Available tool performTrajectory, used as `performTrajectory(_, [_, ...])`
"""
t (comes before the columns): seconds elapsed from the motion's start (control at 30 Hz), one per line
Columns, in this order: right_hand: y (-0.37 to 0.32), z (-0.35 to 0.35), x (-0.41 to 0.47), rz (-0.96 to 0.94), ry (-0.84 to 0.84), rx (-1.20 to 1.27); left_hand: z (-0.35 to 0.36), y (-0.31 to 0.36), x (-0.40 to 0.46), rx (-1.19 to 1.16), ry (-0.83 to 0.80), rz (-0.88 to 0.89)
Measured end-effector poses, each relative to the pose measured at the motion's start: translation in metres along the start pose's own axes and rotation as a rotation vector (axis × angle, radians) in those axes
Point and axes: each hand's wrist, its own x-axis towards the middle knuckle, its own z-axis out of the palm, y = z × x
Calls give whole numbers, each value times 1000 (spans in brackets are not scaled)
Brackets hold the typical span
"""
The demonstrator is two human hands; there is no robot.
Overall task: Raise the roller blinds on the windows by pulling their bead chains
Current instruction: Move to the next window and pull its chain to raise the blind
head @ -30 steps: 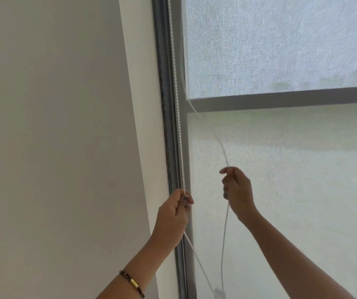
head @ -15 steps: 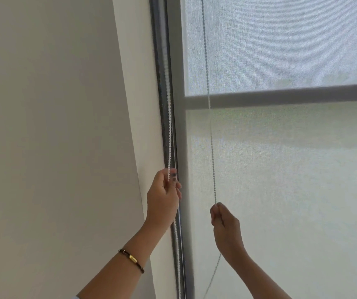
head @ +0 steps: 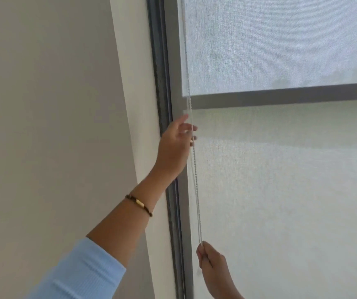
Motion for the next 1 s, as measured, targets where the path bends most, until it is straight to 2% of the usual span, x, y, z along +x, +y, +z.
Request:
performTrajectory(0.07, [14,7,-8,41,-24,-41,1,20,17,-417,-141,-177])
performTrajectory(0.13, [27,11,-15,64,-18,-80,1,33,28,-552,-143,-221])
performTrajectory(0.2, [34,11,-19,94,-43,-126,7,34,31,-570,-102,-219])
performTrajectory(0.33, [39,4,-21,185,-131,-54,13,24,16,-545,-109,-216])
performTrajectory(0.43, [37,-9,-22,324,-319,17,5,15,-1,-483,-84,-220])
performTrajectory(0.53, [34,-38,-14,396,-521,234,-7,5,-16,-422,-64,-242])
performTrajectory(0.6, [28,-60,-3,521,-599,365,-13,1,-25,-421,-61,-281])
performTrajectory(0.67, [16,-76,16,581,-576,482,-14,-3,-36,-413,-68,-317])
performTrajectory(0.77, [-22,-91,45,438,-512,559,-8,-10,-57,-420,-76,-370])
performTrajectory(0.9, [-76,-109,88,270,-347,636,2,-26,-88,-421,-98,-443])
performTrajectory(1.0, [-105,-114,111,168,-300,600,5,-39,-111,-400,-115,-513])
